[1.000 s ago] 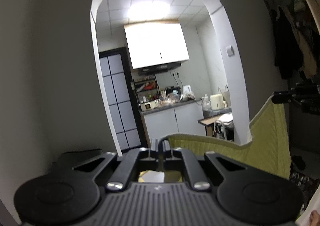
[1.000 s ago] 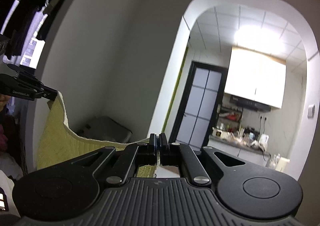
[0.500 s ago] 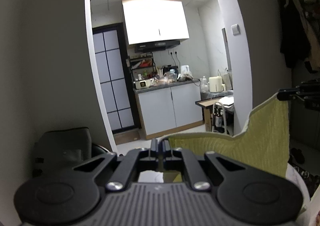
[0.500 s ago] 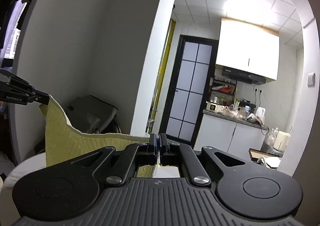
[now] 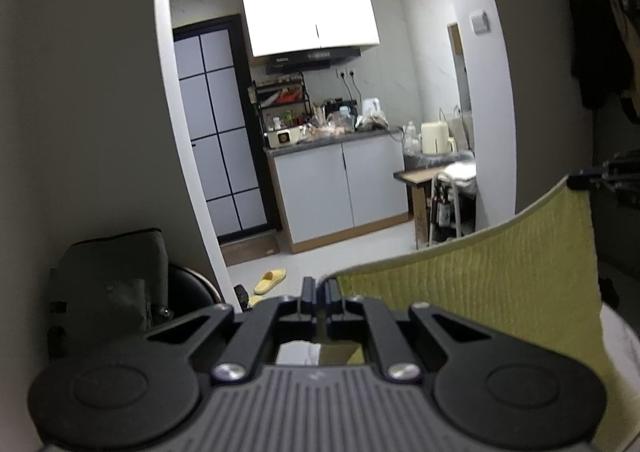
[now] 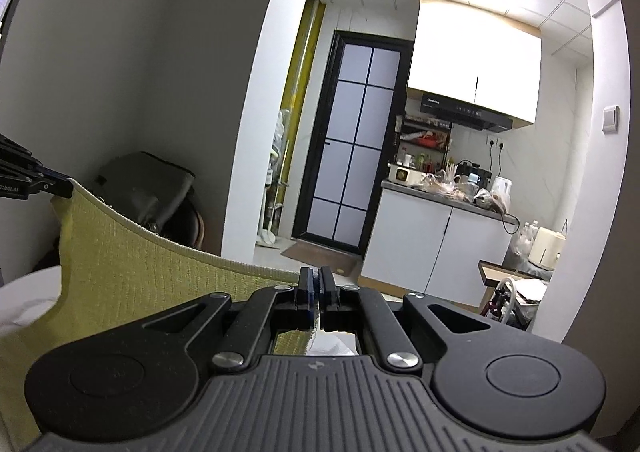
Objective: Fold towel
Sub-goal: 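Lift the towel with both grippers, spreading the edges apart, then lower the towel flat onto the table and open both grippers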
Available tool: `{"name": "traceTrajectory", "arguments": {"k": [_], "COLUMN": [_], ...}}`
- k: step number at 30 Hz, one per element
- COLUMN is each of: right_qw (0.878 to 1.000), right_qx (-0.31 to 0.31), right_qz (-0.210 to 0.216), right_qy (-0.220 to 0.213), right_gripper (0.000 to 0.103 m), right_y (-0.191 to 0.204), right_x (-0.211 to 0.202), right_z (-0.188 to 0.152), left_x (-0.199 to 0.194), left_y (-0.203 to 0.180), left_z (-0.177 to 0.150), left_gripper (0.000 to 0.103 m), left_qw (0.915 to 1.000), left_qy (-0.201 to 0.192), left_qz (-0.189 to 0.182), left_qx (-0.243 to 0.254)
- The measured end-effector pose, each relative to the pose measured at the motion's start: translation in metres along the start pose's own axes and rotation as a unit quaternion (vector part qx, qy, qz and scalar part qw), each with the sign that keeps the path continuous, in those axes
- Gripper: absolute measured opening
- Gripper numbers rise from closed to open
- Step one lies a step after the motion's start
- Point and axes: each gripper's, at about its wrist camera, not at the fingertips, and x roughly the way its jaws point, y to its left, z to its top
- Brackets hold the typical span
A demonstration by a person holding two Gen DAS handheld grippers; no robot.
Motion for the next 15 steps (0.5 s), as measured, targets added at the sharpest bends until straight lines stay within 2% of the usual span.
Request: {"name": "traceTrajectory", "arguments": {"k": [5,15], "right_qw": [1.0,1.0], "right_qx": [-0.02,-0.022], "right_qz": [0.001,-0.001], "right_qy": [0.01,0.019], "right_gripper": [0.003,0.003], "right_y": [0.0,-0.003], "right_x": [0.015,0.041], "right_z": [-0.007,-0.011], "left_x": [0.013,0.044], "left_y": [-0.001,0.0], "left_z": [-0.001,-0.003], "left_gripper": [0.004,0.004], "left_qw": [0.9999,0.9997], "left_qy": [0.008,0.026], "left_qz": [0.002,0.003], "left_qx": [0.007,0.006]}}
